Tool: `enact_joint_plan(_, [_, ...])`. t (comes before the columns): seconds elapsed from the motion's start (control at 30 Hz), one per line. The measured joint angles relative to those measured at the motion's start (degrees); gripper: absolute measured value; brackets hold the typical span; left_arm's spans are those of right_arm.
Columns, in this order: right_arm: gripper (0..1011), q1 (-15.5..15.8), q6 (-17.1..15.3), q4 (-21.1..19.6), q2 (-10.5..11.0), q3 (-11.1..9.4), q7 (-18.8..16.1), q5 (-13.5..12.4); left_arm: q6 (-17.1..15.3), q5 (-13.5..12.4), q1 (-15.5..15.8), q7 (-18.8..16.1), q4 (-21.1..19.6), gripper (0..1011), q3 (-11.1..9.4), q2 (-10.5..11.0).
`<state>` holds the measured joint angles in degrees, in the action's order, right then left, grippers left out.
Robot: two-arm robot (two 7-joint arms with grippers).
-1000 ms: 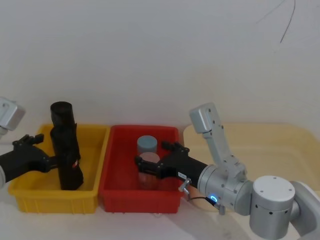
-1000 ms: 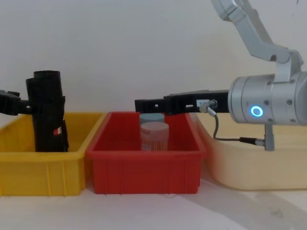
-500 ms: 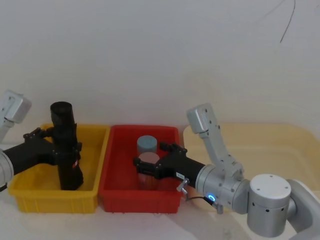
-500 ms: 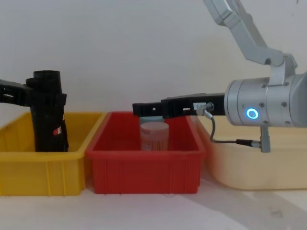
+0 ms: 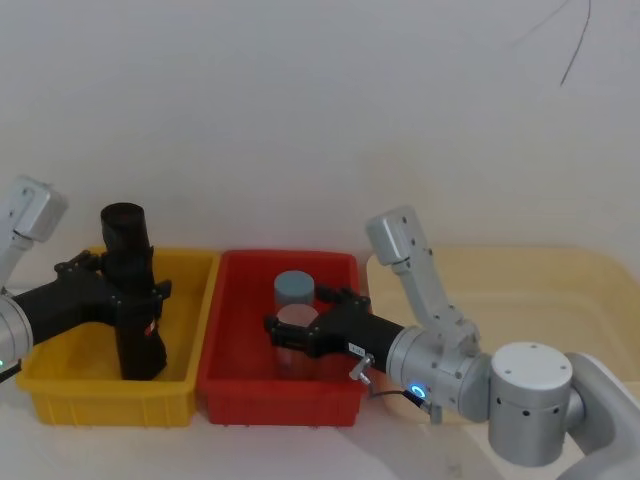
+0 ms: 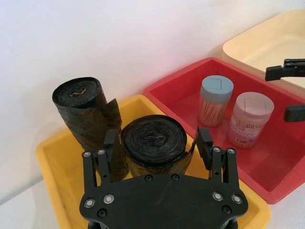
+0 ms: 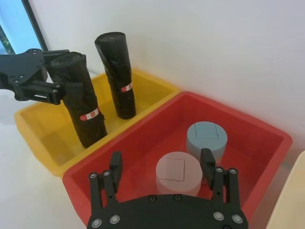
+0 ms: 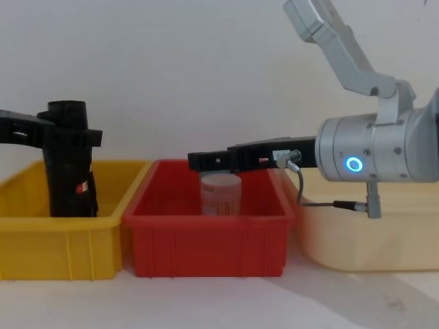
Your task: Pick up the garbage bag with the one hand and transfer it to the other hand.
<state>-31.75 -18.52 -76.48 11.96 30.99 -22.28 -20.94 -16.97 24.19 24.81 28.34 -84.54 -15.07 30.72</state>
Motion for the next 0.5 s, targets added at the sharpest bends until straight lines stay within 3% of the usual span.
enact_joint_plan(0.5, [1002,-3.6,0.6,5.7,-1.8,1.2,-1.3,1.5,0.3,0.2,0.5,0.5,0.5,1002,-0.3,-0.1])
